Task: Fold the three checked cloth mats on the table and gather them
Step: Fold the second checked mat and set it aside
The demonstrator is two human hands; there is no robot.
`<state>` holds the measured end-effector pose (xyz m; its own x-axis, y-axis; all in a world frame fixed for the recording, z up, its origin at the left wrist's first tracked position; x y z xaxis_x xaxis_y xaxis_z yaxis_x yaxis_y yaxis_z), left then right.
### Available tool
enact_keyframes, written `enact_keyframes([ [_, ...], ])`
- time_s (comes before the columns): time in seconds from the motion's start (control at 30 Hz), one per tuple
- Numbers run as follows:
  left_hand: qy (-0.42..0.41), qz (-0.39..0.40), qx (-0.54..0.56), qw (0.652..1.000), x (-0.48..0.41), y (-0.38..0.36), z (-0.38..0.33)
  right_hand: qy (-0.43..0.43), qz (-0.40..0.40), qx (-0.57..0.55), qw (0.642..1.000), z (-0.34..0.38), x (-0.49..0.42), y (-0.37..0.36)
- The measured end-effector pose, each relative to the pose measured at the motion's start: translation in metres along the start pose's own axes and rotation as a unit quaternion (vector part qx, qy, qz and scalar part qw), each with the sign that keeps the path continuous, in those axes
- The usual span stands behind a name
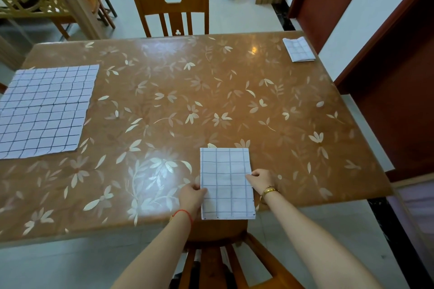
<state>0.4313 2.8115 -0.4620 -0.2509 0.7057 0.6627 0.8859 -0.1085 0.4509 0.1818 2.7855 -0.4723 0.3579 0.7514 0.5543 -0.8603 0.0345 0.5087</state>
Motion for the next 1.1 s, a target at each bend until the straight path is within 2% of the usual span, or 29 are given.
enact_keyframes([
  [0.3, 0.006, -0.043, 0.004, 0.999, -0.015, 0.054, 0.022, 0.037, 0.081, -0.022, 0.996, 0.02, 0.01, -0.05],
  [0.47, 0.016, -0.062, 0.044, 0.997, -0.027, 0.091, 0.042, 0.052, 0.092, -0.01, 0.994, 0.049, 0.027, -0.077],
  [0.57, 0.011, -0.07, 0.032, 0.997, -0.03, 0.104, 0.048, 0.052, 0.099, 0.005, 0.994, 0.055, 0.032, -0.089],
  [0.77, -0.034, -0.044, -0.043, 0.998, -0.031, 0.111, 0.046, 0.047, 0.067, 0.045, 0.996, 0.058, 0.037, -0.099],
  [0.97, -0.103, -0.037, -0.154, 0.982, -0.036, 0.119, 0.044, 0.08, 0.019, 0.138, 0.987, 0.065, 0.04, -0.096],
  [1.1, -0.154, -0.073, -0.219, 0.961, -0.041, 0.132, 0.036, 0.181, -0.056, 0.187, 0.964, 0.083, 0.041, -0.104],
])
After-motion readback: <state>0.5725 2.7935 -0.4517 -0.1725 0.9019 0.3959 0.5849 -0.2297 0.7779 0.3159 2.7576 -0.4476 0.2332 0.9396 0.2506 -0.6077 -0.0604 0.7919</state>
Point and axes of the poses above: each hand's wrist, its own x-axis away from the middle knuckle, its own y-axis out of the back of the hand, z = x × y, the point moved 5 cm from there along -x, towards the middle knuckle, and after that the axes turned 6 degrees about -x, right-handed, at the moved point
